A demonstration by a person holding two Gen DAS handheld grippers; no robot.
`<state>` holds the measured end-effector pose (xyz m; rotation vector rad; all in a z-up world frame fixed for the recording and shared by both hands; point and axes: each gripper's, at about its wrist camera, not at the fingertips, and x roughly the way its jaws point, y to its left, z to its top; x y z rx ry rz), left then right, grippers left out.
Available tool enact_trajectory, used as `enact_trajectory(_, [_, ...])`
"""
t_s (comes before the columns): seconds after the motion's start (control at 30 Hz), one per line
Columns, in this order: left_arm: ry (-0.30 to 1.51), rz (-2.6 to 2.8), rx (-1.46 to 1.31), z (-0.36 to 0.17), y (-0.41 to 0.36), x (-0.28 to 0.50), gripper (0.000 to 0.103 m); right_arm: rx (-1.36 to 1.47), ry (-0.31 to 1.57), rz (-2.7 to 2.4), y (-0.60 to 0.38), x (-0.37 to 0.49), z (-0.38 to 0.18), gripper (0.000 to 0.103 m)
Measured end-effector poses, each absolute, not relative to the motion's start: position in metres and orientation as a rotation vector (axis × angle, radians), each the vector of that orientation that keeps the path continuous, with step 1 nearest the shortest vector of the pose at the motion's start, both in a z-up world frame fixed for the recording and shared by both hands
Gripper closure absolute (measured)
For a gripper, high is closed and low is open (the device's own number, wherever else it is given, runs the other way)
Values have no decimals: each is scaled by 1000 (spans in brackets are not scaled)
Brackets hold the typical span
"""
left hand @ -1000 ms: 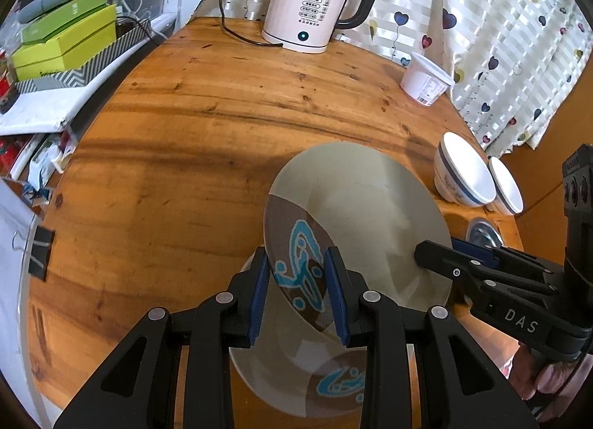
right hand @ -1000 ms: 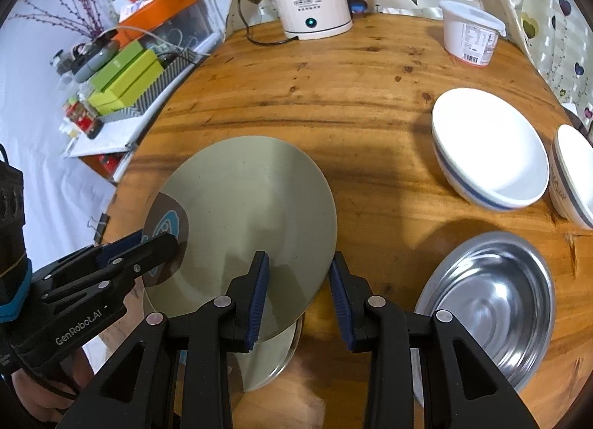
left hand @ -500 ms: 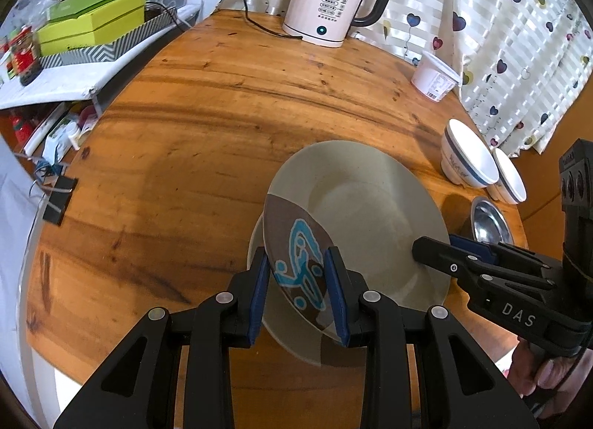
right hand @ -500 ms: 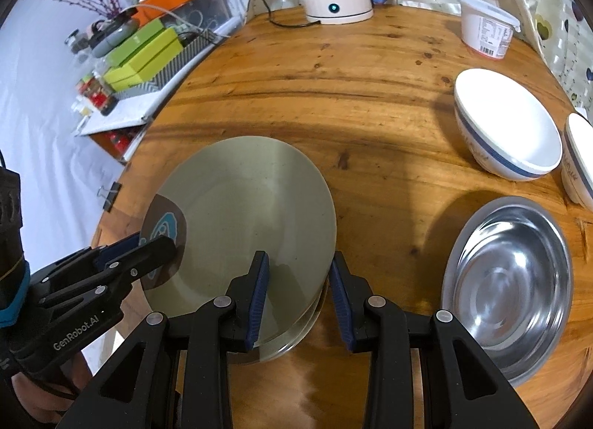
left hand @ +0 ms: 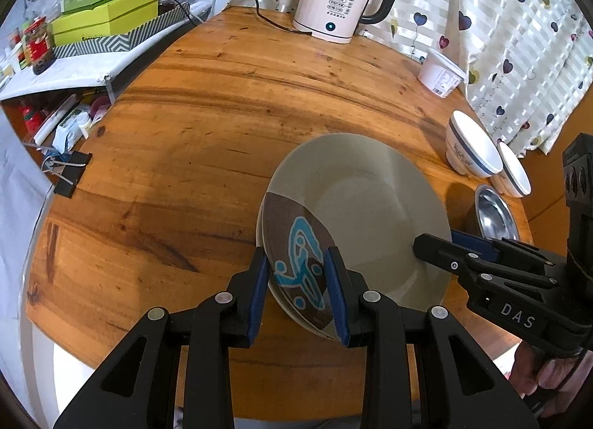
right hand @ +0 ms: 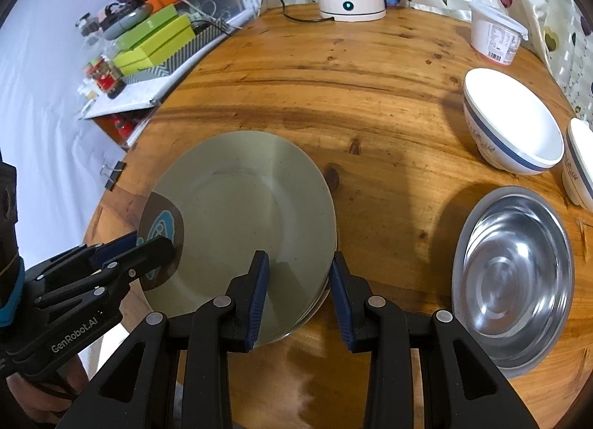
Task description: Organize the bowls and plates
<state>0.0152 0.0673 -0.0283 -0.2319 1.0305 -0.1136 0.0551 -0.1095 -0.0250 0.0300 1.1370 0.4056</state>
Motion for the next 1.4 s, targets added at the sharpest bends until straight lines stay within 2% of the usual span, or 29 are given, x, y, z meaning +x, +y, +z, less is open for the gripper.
enact_trajectory(1.4, [986, -106, -238, -24, 73, 19, 69, -1, 1091, 432, -112, 51, -23, 70])
